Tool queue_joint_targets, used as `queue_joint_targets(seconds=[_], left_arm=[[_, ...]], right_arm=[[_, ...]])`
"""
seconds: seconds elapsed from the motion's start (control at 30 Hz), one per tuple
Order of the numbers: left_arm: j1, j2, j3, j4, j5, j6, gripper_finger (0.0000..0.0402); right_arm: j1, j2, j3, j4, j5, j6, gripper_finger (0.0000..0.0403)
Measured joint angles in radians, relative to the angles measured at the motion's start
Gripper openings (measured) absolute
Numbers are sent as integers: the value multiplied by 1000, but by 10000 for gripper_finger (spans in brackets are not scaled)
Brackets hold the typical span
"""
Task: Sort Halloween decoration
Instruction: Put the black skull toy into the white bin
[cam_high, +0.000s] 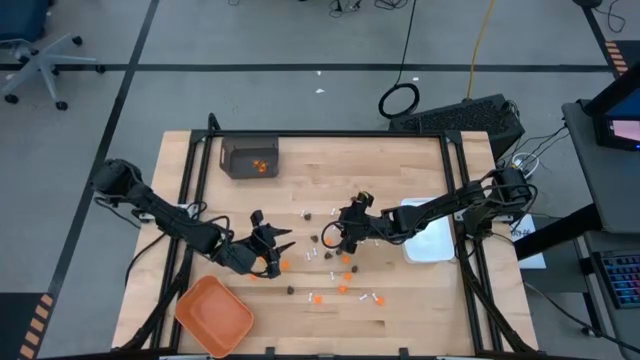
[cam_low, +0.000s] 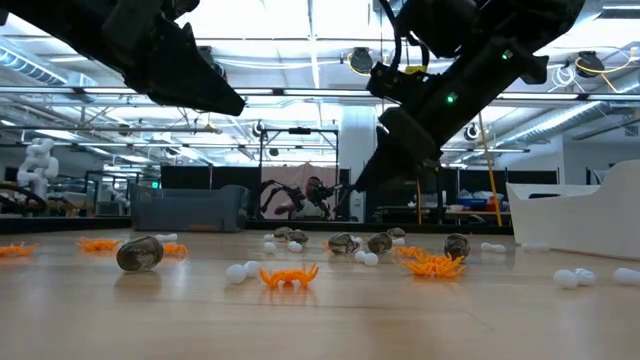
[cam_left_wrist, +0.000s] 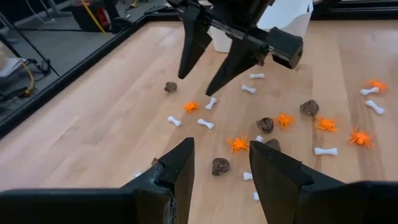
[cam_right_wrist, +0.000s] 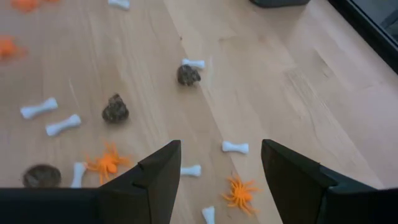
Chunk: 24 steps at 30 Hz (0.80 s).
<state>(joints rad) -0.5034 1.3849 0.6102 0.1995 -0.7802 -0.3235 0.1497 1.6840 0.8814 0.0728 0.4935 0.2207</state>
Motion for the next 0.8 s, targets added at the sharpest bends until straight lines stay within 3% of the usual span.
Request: queue_joint_targets(seconds=[0.33, 0.8], left_arm=[[5, 0, 0, 1, -19, 46, 153], [91, 67, 0, 19, -22, -7, 153]], right_arm=[[-23, 0, 0, 18, -52, -53, 208], [11, 128, -1, 293, -52, -49, 208]])
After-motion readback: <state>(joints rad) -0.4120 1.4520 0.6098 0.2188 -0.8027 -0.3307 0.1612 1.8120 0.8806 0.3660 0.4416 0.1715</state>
